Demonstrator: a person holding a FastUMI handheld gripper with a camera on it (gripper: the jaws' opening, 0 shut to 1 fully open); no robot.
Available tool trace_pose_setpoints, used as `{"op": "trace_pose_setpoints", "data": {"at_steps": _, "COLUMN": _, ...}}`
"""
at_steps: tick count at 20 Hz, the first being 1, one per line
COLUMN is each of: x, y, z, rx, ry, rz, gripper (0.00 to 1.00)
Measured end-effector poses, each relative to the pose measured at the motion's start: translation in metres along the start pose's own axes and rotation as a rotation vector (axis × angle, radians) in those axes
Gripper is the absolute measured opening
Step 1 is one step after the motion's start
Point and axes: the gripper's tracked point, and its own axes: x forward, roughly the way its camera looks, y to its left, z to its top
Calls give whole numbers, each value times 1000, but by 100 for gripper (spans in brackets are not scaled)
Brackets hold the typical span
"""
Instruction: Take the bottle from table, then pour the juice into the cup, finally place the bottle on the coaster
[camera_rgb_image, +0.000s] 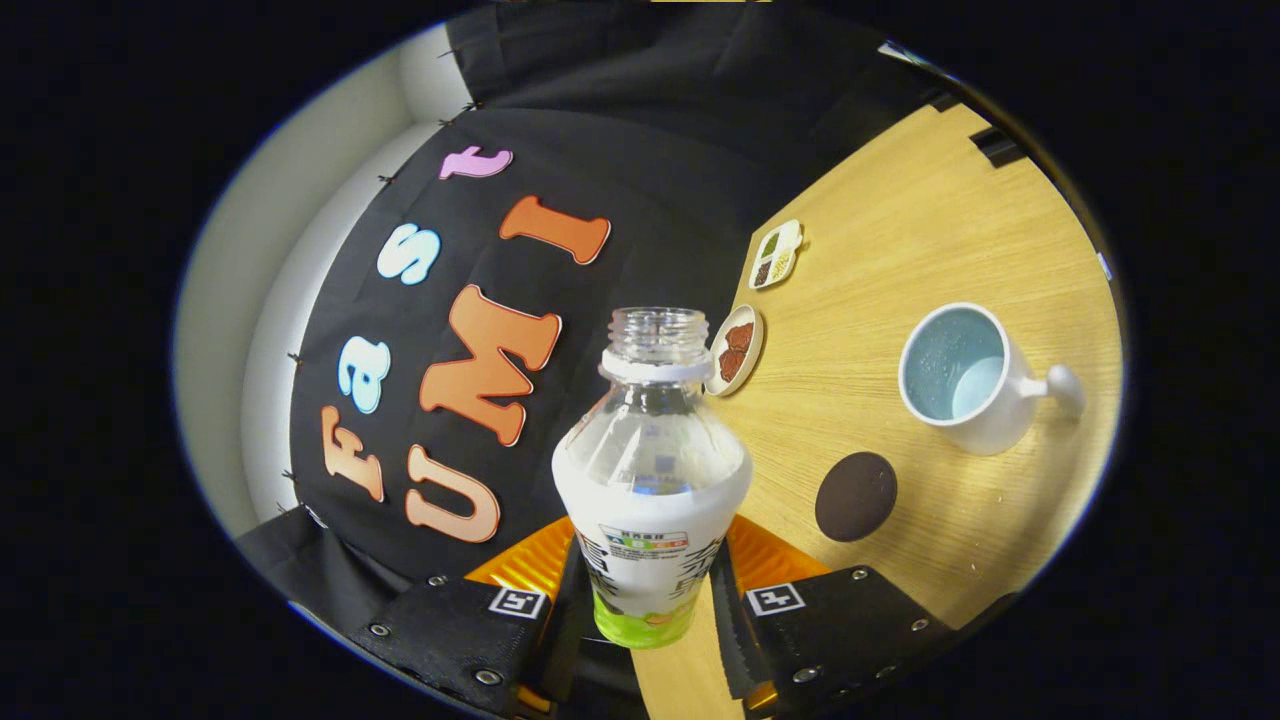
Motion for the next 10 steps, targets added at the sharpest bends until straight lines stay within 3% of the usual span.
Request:
{"op": "trace_pose_setpoints", "data": {"at_steps": 5, "x": 4, "y": -4, "z": 0, "rx": 169, "ry": 2, "rz": 29, "gripper": 58}}
{"op": "trace_pose_setpoints", "data": {"at_steps": 10, "x": 11, "y": -14, "z": 0, "rx": 263, "ry": 1, "rz": 7, "gripper": 58}}
